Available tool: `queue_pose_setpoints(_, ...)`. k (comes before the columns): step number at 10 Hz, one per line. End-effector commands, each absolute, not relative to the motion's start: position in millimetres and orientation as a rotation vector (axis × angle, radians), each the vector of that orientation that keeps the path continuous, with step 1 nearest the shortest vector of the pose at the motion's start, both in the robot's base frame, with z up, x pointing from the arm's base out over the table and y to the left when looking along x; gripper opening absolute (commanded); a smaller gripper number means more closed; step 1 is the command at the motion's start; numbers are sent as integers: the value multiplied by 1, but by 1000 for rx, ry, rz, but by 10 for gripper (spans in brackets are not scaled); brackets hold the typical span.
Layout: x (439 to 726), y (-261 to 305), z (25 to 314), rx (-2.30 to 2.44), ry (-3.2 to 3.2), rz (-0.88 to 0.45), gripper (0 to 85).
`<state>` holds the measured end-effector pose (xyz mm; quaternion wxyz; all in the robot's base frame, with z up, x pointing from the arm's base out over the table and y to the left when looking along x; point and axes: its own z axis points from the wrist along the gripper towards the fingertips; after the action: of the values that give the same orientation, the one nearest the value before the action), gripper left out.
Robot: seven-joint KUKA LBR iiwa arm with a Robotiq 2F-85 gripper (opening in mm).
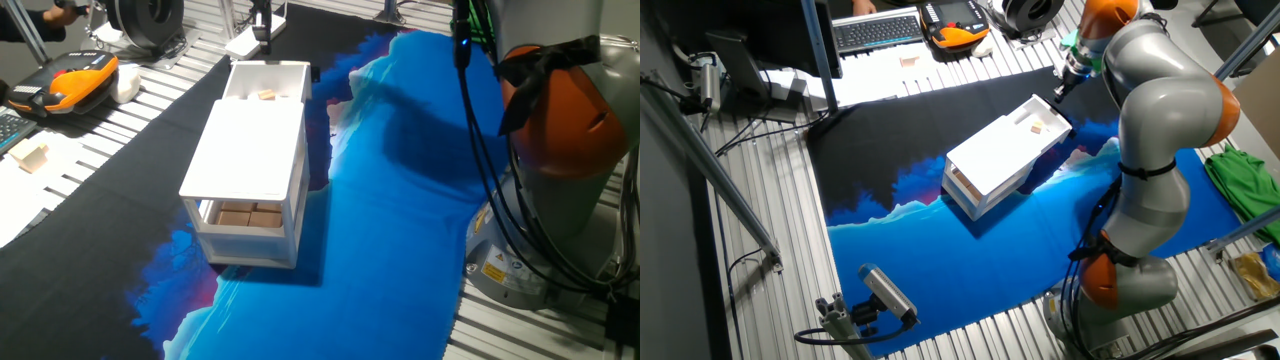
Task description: Grasp the handle and close the drawer
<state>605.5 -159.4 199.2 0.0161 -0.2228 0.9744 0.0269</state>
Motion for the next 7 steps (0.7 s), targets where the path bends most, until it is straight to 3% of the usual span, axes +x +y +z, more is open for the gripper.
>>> queue_pose_setpoints(1, 605, -159, 199, -693, 3030, 81, 0)
queue_pose_setpoints(7, 598, -159, 192, -680, 3029, 50, 0)
